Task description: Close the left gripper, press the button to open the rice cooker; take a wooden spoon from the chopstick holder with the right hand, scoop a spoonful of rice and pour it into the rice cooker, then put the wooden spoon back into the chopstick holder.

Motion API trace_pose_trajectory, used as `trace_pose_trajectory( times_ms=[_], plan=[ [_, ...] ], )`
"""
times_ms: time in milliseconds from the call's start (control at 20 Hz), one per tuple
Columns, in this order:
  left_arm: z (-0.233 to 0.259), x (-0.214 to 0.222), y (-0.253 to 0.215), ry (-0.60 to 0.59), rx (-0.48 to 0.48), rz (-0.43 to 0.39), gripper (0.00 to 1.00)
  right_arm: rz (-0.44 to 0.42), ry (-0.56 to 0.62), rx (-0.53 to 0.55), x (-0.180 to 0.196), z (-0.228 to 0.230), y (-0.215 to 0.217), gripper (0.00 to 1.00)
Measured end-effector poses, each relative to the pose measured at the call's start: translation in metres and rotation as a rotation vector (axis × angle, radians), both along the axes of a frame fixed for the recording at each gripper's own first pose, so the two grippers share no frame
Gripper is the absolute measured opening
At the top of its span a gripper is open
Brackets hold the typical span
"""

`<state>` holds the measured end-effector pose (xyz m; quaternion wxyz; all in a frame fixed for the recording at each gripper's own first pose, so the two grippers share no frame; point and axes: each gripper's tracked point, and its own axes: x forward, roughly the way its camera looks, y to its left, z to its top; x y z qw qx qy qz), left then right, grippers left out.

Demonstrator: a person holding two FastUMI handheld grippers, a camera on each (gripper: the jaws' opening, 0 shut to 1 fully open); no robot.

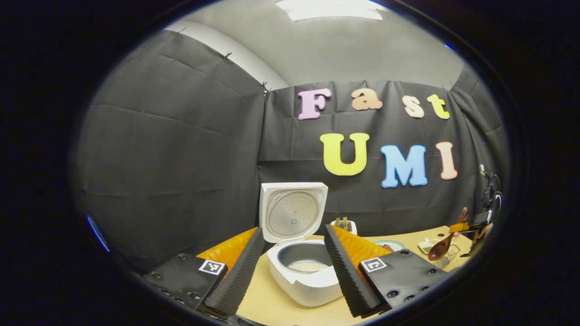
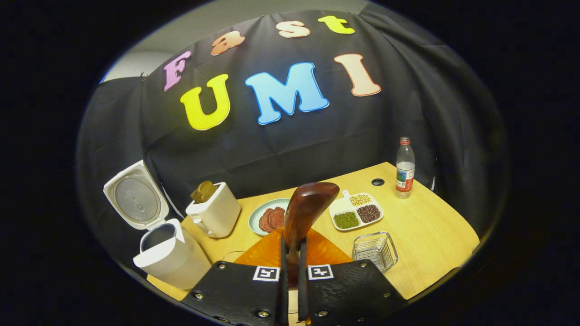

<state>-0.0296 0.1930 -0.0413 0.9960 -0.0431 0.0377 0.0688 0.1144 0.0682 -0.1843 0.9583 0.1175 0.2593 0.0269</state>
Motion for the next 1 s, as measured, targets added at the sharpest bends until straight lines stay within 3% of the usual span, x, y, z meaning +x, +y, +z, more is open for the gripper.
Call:
trace_pose_trajectory(
  times_ms=[250, 300, 600, 700, 900, 950, 1000],
  plan=[
    [-0.008, -0.003, 0.023, 0.015, 0.017, 0.012, 0.93, 0.015, 0.042, -0.131, -0.001, -0.040, 0.012, 0.09],
    [-0.010, -0.005, 0.028, 0.020, 0.021, 0.014, 0.97, 0.018, 0.047, -0.164, -0.001, -0.048, 0.014, 0.09],
    [-0.017, -0.007, 0.053, 0.038, 0.040, 0.033, 0.93, 0.057, 0.079, -0.314, -0.005, -0.086, 0.033, 0.09],
    [-0.020, -0.006, 0.057, 0.042, 0.040, 0.036, 0.97, 0.067, 0.079, -0.317, -0.007, -0.090, 0.046, 0.09],
    [-0.024, -0.004, 0.059, 0.049, 0.032, 0.031, 0.93, 0.100, 0.093, -0.259, -0.014, -0.094, 0.078, 0.08],
    [-0.024, -0.004, 0.060, 0.048, 0.029, 0.029, 0.97, 0.104, 0.090, -0.233, -0.016, -0.092, 0.086, 0.08],
    [-0.025, -0.004, 0.061, 0.048, 0.027, 0.027, 0.93, 0.109, 0.100, -0.201, -0.017, -0.094, 0.092, 0.08]
  ],
)
